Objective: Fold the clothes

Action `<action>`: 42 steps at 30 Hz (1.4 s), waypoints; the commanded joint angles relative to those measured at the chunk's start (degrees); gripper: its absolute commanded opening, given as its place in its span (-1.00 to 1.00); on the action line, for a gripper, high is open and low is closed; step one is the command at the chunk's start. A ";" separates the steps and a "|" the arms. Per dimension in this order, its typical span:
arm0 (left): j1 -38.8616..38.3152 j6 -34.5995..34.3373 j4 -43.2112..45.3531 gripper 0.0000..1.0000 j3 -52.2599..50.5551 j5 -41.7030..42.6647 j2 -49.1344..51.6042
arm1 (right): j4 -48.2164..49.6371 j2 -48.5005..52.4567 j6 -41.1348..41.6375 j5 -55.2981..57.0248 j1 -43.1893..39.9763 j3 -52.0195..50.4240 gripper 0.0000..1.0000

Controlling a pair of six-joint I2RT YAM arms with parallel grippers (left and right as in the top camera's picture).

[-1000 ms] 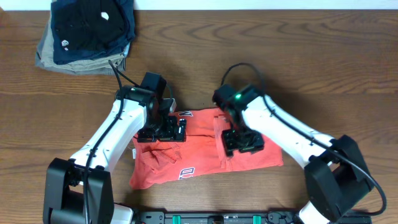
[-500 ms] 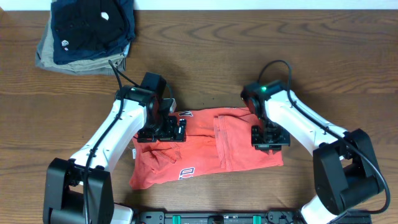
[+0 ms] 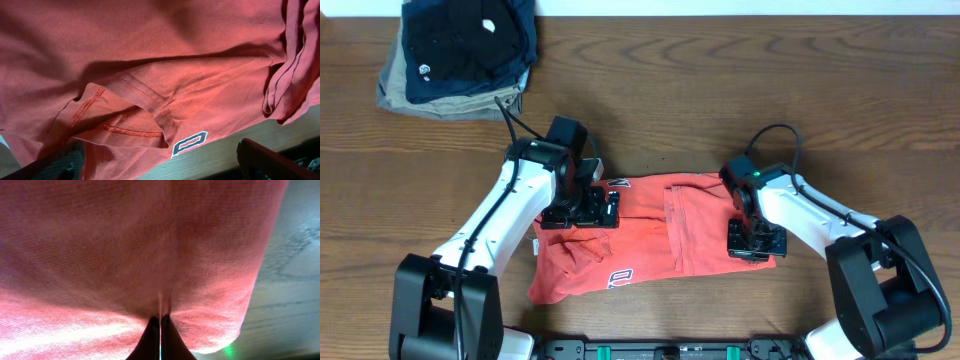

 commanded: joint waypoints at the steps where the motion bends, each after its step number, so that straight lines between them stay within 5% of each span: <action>1: 0.07 0.35 -0.26 0.96 -0.61 -0.72 0.00 | -2.12 2.21 0.31 -3.43 -0.26 2.10 -0.97; 7: 0.07 0.33 -0.26 0.96 -0.63 -0.70 0.00 | -7.34 2.21 -1.29 -2.40 -0.61 13.77 -0.74; 10: 0.07 0.33 -0.26 0.96 -0.61 -0.72 0.00 | -6.19 2.21 -2.29 -2.43 -0.61 17.57 0.11; 11: 0.07 0.33 -0.28 0.96 -0.63 -0.72 0.00 | -5.14 2.21 -2.80 -2.45 -0.57 18.05 0.22; 18: 0.07 0.33 -0.24 0.96 -0.61 -0.72 0.00 | 3.32 2.29 -2.95 -4.28 -0.46 16.65 -0.13; 28: 0.07 0.33 0.13 0.96 -0.61 -0.70 0.00 | 16.52 3.74 -1.62 -5.79 0.57 8.57 -0.19; 35: 0.07 0.33 0.13 0.96 -0.63 -0.72 0.00 | 19.47 3.74 -2.54 3.69 -1.77 9.79 0.16; 42: 0.07 0.35 0.26 0.96 -0.63 -0.72 0.00 | 5.77 3.34 -5.46 4.48 -6.95 20.59 0.27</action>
